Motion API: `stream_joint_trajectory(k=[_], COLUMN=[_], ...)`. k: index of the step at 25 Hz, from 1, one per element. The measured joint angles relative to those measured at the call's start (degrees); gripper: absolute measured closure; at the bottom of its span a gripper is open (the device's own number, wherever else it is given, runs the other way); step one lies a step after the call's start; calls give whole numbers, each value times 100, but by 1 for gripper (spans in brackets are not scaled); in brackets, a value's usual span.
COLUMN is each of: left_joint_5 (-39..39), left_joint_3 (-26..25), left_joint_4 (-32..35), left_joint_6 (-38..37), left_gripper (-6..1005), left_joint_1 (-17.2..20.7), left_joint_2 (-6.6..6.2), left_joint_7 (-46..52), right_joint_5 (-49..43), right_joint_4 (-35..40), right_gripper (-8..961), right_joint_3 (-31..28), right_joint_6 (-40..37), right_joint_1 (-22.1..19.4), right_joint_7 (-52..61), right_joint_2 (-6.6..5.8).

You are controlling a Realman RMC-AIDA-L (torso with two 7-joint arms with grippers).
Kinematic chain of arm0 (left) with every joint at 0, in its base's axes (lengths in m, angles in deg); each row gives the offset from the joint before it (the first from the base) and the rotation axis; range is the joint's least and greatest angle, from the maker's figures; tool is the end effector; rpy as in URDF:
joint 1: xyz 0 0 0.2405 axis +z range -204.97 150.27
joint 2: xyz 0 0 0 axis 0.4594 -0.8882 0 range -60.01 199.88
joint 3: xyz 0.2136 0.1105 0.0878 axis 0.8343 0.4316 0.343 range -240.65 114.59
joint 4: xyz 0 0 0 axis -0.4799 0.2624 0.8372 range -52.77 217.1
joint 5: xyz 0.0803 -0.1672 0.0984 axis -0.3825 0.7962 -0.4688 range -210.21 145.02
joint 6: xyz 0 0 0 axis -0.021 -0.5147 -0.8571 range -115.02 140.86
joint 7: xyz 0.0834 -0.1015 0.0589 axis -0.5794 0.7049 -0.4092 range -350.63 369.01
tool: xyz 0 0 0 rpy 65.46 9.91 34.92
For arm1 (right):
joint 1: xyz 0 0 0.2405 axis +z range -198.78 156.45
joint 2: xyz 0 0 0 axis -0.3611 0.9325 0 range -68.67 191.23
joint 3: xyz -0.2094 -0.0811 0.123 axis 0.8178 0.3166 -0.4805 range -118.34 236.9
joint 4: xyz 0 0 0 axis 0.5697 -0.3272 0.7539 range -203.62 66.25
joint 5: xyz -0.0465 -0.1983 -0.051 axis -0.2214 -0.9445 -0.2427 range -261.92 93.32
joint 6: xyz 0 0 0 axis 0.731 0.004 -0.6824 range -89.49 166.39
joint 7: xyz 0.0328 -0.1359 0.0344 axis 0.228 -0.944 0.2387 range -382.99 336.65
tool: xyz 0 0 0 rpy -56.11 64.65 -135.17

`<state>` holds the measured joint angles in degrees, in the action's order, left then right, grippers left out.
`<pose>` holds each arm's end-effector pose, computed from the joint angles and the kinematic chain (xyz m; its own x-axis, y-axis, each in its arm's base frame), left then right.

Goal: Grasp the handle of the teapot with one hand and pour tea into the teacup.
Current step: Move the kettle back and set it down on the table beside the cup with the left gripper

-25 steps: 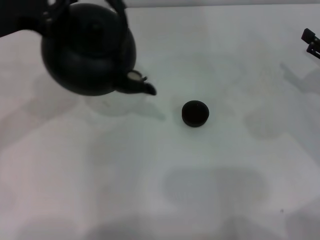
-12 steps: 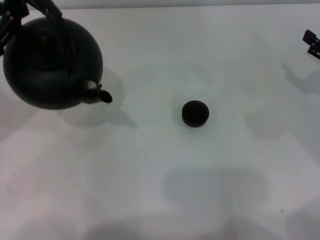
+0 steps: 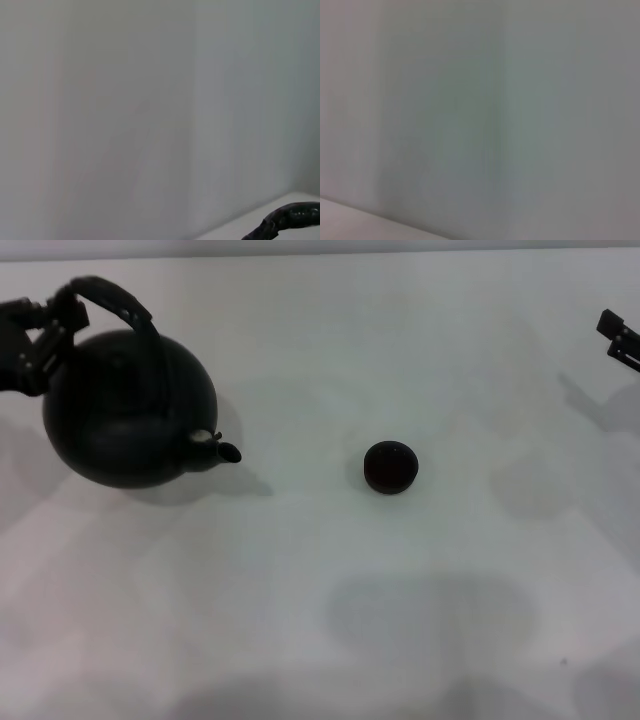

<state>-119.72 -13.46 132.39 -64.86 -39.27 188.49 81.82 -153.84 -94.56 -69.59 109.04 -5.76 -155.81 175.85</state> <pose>-0.3064 0.3051 0.0611 0.7431 0.1549 0.6510 0.5604 -0.6757 -0.4789 0.3558 0.3062 0.0447 0.7572 -0.0940 -0.6464 -0.5959 -0.5045 -0.6248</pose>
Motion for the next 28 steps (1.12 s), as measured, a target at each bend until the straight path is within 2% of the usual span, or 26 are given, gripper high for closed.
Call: stream_joint_trajectory(k=[7,28], left_joint_5=[-217,-199], left_joint_3=[9,57], left_joint_4=[-519,-1244], left_joint_6=[374,909], left_gripper=[881,881], left_joint_1=[-229,-527], left_joint_2=[-3,37], left_joint_7=[-209,-988], right_joint_5=[-1,-6], right_joint_4=[137,154], right_gripper=[93,93], right_joint_3=[14,11], right_joint_6=[25,-12], right_joint_1=[-22,7], right_joint_7=[-30,-106], right_joint_2=[4,3])
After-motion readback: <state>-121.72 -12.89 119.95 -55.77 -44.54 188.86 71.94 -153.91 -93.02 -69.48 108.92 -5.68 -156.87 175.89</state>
